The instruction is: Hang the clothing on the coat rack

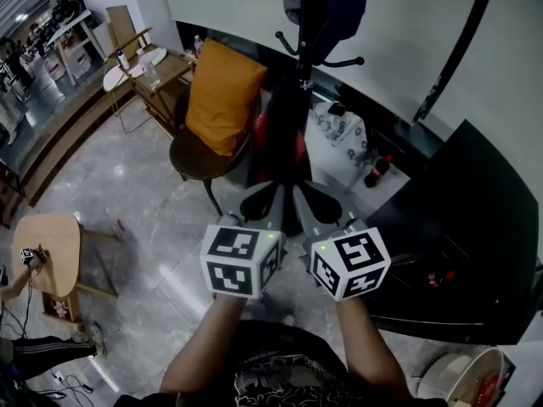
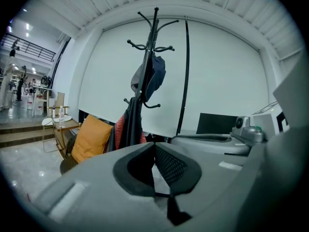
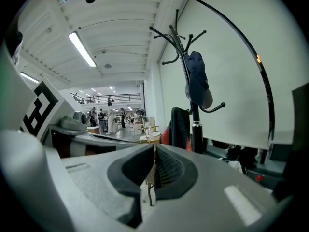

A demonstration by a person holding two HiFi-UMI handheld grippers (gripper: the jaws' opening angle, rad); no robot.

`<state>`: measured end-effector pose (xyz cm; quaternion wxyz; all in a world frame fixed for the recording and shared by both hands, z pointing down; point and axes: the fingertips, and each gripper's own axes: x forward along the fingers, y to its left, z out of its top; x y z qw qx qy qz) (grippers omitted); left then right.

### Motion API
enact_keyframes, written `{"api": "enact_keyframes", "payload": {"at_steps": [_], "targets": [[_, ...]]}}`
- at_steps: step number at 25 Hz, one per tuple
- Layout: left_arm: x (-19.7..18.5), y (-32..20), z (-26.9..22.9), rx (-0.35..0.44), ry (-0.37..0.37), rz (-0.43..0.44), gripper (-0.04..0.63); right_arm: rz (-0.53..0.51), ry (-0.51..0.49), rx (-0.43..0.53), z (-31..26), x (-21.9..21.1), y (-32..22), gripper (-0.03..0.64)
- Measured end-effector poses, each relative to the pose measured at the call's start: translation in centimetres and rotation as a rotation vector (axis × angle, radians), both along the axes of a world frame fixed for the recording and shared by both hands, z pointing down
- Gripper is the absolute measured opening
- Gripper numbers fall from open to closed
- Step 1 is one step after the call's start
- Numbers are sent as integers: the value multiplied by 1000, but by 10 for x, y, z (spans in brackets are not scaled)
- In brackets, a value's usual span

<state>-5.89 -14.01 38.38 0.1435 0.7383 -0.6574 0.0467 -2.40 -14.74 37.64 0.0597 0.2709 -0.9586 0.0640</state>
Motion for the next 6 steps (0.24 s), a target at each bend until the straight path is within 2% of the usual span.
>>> {"api": "enact_keyframes", "payload": {"at_steps": [6], "targets": [[1, 2, 5, -9, 10, 1, 6, -11, 2, -7, 3, -2, 2, 12]]}}
